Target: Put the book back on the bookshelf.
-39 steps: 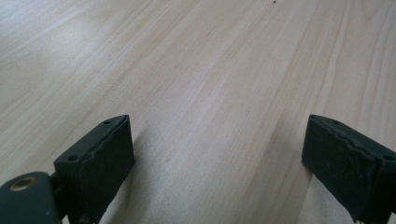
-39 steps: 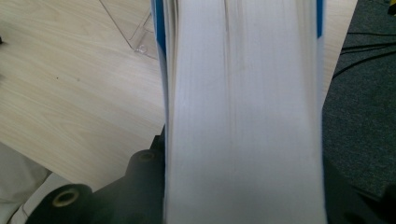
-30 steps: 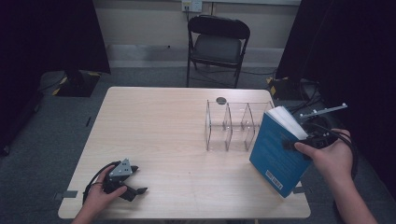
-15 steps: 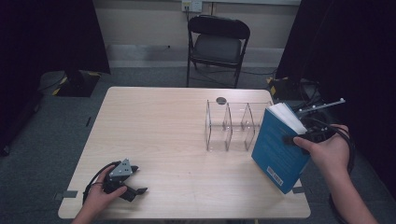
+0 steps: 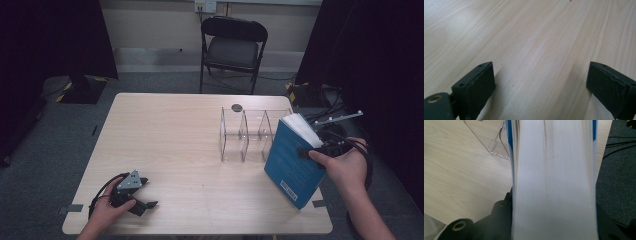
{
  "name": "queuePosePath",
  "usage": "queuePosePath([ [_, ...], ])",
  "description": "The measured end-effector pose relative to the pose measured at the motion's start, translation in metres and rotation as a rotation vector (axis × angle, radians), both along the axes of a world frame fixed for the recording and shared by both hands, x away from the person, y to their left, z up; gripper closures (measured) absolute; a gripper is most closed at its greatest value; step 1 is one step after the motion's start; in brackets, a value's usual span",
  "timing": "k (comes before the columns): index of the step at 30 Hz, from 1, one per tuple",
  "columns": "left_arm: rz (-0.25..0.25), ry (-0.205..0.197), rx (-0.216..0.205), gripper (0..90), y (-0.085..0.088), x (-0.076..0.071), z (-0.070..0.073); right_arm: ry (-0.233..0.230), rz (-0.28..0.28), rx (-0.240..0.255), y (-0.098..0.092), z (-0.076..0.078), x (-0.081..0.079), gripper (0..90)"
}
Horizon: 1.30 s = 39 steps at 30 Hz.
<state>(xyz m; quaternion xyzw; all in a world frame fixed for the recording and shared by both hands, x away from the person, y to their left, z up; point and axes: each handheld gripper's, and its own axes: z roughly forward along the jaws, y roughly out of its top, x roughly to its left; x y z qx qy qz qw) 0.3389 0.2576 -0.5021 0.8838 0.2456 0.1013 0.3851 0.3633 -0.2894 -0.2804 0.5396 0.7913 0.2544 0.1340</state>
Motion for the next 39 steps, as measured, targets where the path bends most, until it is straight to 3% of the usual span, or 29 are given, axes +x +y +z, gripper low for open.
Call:
queuePosePath([
  [5,0.001,-0.001,0.0,7.7,0.0,0.0,0.0,-0.005,0.013,0.025,0.004,-0.005,-0.005,61.4],
  [12,-0.004,-0.001,-0.003,7.5,0.0,0.0,0.0,-0.002,0.035,0.021,0.007,-0.01,-0.012,61.3],
  [18,-0.003,-0.001,-0.004,7.4,0.0,0.0,0.0,0.043,0.081,-0.007,0.008,-0.011,-0.018,61.2],
  [23,-0.004,0.0,0.009,7.3,0.001,-0.001,0.0,0.068,0.088,0.001,0.005,-0.013,-0.021,61.1],
  [27,-0.004,0.0,0.009,7.2,0.001,-0.001,0.0,0.067,0.11,-0.048,0.005,-0.013,-0.023,60.8],
  [39,-0.002,0.002,0.004,7.0,0.0,-0.001,0.0,0.129,0.122,-0.083,0.006,-0.012,-0.012,58.2],
])
